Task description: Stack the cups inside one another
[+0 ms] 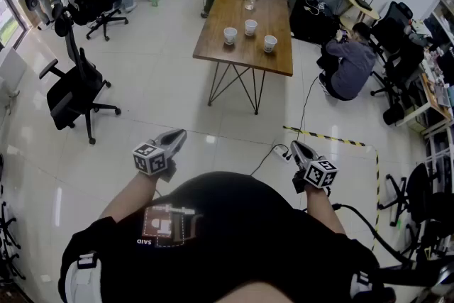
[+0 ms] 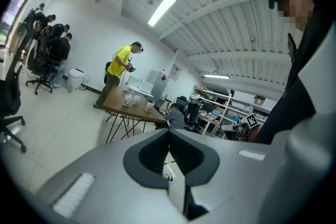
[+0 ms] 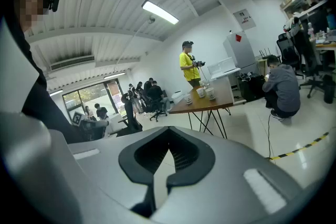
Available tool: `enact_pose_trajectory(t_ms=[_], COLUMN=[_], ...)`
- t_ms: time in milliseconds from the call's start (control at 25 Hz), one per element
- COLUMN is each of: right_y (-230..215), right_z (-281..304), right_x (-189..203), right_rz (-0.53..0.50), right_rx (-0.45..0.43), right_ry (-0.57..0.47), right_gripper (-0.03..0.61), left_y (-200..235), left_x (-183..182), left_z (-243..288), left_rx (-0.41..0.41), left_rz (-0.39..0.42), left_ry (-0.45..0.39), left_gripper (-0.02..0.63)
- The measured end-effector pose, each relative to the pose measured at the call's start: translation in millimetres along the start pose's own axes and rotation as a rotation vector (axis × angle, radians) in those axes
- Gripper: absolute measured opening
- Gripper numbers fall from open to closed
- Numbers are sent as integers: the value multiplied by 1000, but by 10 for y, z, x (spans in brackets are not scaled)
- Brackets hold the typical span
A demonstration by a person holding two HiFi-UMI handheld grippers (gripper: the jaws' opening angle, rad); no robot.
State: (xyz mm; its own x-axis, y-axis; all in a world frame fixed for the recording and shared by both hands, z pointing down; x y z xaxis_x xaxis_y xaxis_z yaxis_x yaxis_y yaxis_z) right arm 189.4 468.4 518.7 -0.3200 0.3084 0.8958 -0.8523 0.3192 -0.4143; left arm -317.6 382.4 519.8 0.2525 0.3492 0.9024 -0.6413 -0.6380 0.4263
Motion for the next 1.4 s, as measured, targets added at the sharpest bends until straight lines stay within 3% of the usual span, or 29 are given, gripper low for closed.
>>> enact_pose_trajectory(t_ms=[560,840,1080,1400], right_y=[-723,-955,-898,-640], right_z=[-499,-336,141,1330], right_x=[-330,-453,-444,-632], right_rz=[-67,-113,-115,-102], right_rx=[-76,-125,-128,-26], right_ry=[14,50,65,57], right_gripper=[14,14,14,14], left_y=[-869,-978,-533,693], left_x=[171,228,179,-376], left_z=[626,803,895,1315], left_rx=[-15,-47,-48,50], left_rz=[33,19,4,-1], left_ry=[-21,-25,-35,12], left_gripper=[3,3,3,3])
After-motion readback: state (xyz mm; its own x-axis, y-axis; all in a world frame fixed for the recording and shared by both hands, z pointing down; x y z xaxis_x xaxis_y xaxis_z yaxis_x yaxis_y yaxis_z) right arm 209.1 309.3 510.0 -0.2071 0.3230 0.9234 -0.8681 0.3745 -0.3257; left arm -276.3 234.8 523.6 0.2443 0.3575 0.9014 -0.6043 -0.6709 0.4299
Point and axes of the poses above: the fingertips, and each gripper's own axes: z forward along the fingers, y to its left, x out of its underside, the point moved 10 cm from there along -z, backward along the fingers, and after that the axes turned 10 degrees about -y, right-handed, at the moved point
